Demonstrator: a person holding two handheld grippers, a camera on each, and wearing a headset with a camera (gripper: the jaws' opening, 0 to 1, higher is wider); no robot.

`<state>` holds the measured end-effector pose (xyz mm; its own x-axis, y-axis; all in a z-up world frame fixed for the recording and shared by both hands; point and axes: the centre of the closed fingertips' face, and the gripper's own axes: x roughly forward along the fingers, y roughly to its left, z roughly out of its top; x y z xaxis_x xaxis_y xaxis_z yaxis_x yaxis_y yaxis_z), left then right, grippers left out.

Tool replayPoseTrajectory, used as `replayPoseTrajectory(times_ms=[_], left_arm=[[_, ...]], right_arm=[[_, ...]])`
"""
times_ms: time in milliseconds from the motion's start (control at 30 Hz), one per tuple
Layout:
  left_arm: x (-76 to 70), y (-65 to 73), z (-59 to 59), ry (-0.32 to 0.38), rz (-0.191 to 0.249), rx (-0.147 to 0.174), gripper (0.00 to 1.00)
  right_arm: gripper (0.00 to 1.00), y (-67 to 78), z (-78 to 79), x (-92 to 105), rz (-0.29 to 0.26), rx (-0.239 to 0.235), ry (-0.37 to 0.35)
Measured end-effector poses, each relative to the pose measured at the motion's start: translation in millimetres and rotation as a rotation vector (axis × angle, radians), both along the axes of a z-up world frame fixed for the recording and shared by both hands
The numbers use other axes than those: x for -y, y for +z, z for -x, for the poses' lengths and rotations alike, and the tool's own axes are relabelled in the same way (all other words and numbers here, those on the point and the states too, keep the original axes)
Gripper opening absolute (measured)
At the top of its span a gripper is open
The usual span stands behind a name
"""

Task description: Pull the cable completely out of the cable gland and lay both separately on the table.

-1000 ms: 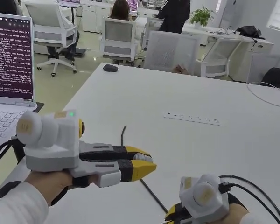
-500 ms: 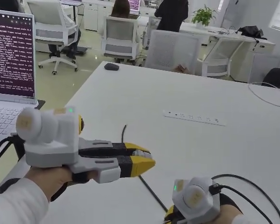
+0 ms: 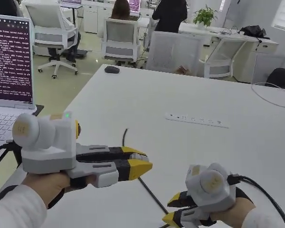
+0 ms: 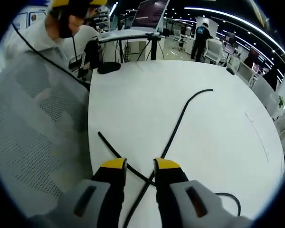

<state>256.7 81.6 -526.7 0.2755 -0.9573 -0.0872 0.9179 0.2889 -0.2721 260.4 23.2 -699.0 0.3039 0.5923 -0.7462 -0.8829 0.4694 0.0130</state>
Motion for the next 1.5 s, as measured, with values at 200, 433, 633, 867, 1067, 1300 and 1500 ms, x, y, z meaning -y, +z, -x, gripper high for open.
replayPoseTrajectory(times_ms=[200, 433, 633, 867, 1067, 1300, 1500], left_arm=[[-8.8, -12.2, -16.5, 0.079, -0.017, -0.052, 0.17], [-15.4, -19.7, -30.9, 0.124, -0.046, -0.062, 0.17], [6.1, -35.5, -43.0, 0.084, -0.090, -0.068, 0.17], [25.1, -88.3, -66.1, 0.081, -0.184, -0.083, 0.17], [27.3, -123.3, -69.6, 0.077, -0.229, -0.129, 0.17], [19.5, -167.5, -73.7, 0.080, -0.367, -0.122, 0.17], [13.9, -193.0, -70.1, 0.100, -0.410, -0.184, 0.17]], right_arm=[[0.29, 39.9, 0.0, 5.0, -0.099, 0.056, -0.066], [0.29, 67.9, 13.2, 30.1, -0.157, 0.052, -0.148], [0.32, 80.9, 27.9, 45.2, -0.208, 0.051, -0.213], [0.32, 90.4, 30.8, 72.7, -0.283, 0.088, -0.393], [0.33, 89.5, 36.3, 103.2, -0.288, 0.099, -0.486], [0.38, 78.6, 46.6, 118.4, -0.299, 0.076, -0.539], [0.42, 75.3, 50.8, 127.9, -0.340, 0.059, -0.599]])
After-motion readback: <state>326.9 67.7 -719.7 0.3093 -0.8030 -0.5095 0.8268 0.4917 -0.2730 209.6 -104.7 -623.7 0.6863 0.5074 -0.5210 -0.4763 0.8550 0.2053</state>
